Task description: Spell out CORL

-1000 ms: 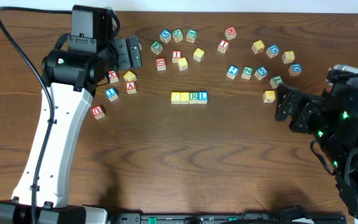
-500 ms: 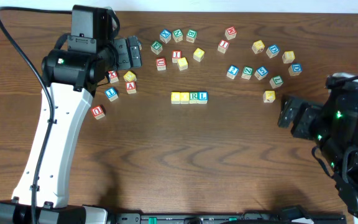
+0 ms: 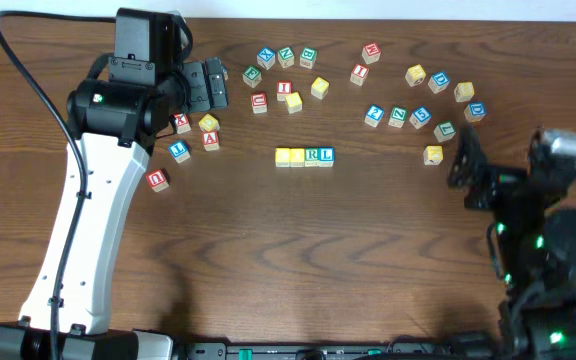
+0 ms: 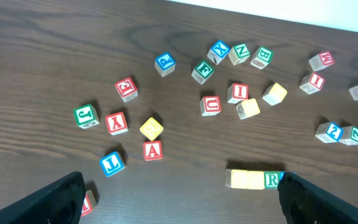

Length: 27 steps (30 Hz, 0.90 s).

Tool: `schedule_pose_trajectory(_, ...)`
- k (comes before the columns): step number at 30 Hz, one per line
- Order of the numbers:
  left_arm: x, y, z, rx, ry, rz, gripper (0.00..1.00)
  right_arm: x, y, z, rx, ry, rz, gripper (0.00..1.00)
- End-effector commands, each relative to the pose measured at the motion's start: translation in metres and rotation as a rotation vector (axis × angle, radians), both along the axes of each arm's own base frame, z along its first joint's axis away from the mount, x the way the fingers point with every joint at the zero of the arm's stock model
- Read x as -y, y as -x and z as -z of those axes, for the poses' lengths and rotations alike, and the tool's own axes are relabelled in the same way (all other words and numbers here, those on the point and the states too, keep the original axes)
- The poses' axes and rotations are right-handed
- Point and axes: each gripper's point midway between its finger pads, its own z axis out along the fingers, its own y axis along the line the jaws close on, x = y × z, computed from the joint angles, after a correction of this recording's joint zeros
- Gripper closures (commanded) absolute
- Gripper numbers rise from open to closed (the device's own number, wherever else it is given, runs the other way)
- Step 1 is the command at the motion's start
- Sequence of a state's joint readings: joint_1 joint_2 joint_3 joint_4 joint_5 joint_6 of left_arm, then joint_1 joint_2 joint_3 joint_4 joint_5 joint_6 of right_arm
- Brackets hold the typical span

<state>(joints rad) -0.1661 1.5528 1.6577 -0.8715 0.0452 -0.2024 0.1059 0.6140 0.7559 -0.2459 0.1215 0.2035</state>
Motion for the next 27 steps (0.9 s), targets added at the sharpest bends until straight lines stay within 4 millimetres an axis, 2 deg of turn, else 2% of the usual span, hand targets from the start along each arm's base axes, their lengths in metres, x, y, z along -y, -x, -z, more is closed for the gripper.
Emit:
schedule_pose_trajectory(1, -0.004, -0.001, 0.001, -0.003, -0.012, -0.010, 0.02, 0.002, 0.013, 0.031, 0.042, 0.040, -0.021, 0.01)
schedule_pose_trajectory(7, -0.004, -0.001, 0.001, -0.003, -0.012, -0.010, 0.02, 0.004, 0.033, 0.091, 0.094, 0.036, -0.031, 0.01)
schedule_pose_trajectory(15, -0.004, -0.001, 0.001, -0.003, -0.012, -0.010, 0.02, 0.005, 0.040, 0.141, 0.111, 0.051, -0.031, 0.01)
schedule_pose_trajectory(22, -0.004, -0.001, 0.001, -0.003, -0.012, -0.010, 0.02, 0.006, 0.036, 0.178, 0.029, 0.052, -0.027, 0.01)
schedule_pose_trajectory(27, -0.004, -0.001, 0.001, -0.003, -0.012, -0.010, 0.02, 0.005, 0.036, 0.177, 0.030, 0.059, -0.031, 0.01)
